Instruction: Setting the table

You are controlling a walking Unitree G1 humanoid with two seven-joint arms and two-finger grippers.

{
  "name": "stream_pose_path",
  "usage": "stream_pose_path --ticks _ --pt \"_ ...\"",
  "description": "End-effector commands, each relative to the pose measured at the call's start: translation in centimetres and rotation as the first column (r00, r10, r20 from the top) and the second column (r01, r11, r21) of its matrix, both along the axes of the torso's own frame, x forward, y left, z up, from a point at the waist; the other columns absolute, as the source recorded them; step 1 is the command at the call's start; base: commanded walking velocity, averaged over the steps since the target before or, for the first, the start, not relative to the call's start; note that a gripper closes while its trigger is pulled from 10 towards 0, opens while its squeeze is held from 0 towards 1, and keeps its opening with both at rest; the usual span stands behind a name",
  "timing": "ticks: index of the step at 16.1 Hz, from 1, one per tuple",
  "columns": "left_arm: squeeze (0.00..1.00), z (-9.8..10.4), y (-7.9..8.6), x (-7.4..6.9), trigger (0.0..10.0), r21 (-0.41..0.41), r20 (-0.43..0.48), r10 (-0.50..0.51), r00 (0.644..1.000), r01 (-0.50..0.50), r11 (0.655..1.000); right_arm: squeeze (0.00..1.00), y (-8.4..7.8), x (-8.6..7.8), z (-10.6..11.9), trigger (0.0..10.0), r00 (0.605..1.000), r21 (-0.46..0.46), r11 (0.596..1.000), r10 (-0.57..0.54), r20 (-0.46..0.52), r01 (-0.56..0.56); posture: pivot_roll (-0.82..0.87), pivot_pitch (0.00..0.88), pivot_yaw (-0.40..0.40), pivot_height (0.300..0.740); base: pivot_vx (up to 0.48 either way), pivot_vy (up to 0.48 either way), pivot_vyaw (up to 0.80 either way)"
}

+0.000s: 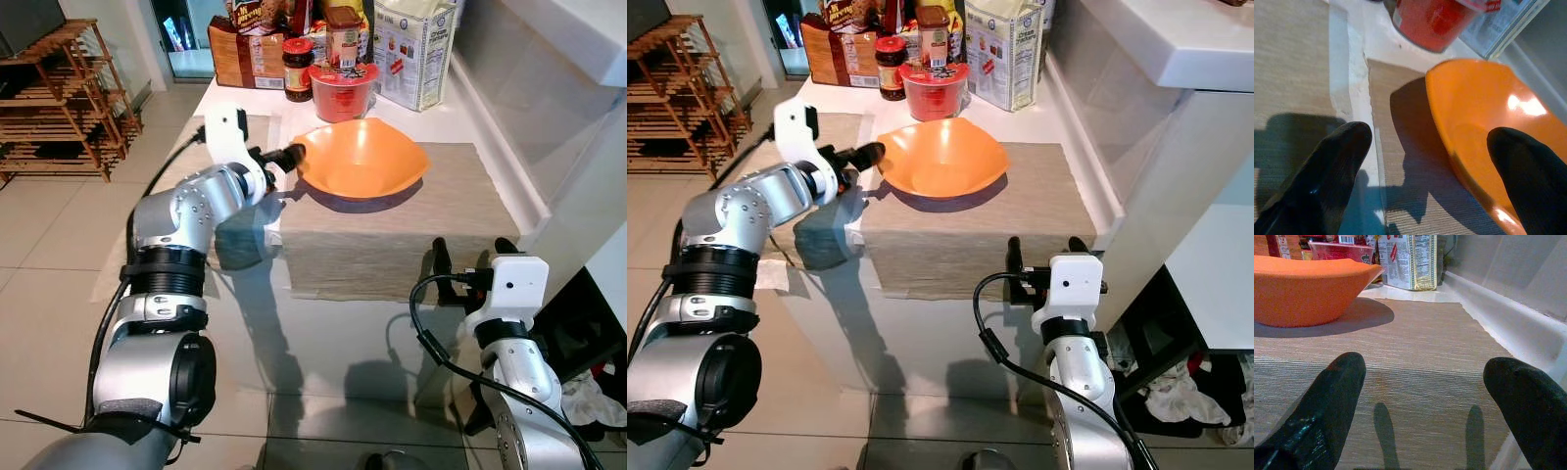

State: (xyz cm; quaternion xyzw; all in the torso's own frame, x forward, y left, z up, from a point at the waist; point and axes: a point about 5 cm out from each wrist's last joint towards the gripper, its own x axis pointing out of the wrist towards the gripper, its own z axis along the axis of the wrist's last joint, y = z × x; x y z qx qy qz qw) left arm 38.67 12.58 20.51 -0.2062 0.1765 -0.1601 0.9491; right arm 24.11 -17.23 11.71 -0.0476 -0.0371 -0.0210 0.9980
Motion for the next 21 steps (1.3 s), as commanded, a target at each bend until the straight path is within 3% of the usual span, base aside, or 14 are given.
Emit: stream_pose_path --ticks 1,9,18,20,21 --pt "0.00 0.3 -0.4 0.2 10.0 0.009 -0.005 -0.006 1.000 0.006 1.000 0.00 0.0 -0.2 0.3 10.0 1.000 -0.007 1.000 0.002 0.002 -0.002 -0.14 0.010 0.034 0.727 0.000 0.000 0.00" --pt "0.00 1.2 -2.5 0.5 10.0 -0.049 0.016 -0.072 0.997 0.073 0.996 0.00 0.0 -0.5 0.2 10.0 1.000 -0.010 1.000 -0.008 0.002 0.008 -0.16 0.021 0.050 0.727 0.000 0.000 0.00" --pt "0.00 -0.2 -4.6 0.4 10.0 -0.013 -0.018 -0.139 0.990 0.138 0.990 0.00 0.2 -0.6 0.2 10.0 1.000 -0.008 1.000 -0.013 -0.001 0.013 -0.16 0.026 0.058 0.727 0.000 0.000 0.00" --pt "0.00 -0.3 -4.6 0.6 0.0 0.010 -0.007 -0.131 0.991 0.131 0.991 0.00 0.2 -0.6 0.2 10.0 1.000 -0.009 1.000 -0.013 -0.003 0.013 -0.17 0.028 0.059 0.727 0.000 0.000 0.00" --pt "0.00 -0.3 -4.6 0.7 0.0 0.015 -0.003 -0.128 0.992 0.128 0.992 0.00 0.2 -0.7 0.2 10.0 1.000 -0.010 1.000 -0.014 -0.003 0.014 -0.17 0.029 0.059 0.727 0.000 0.000 0.00"
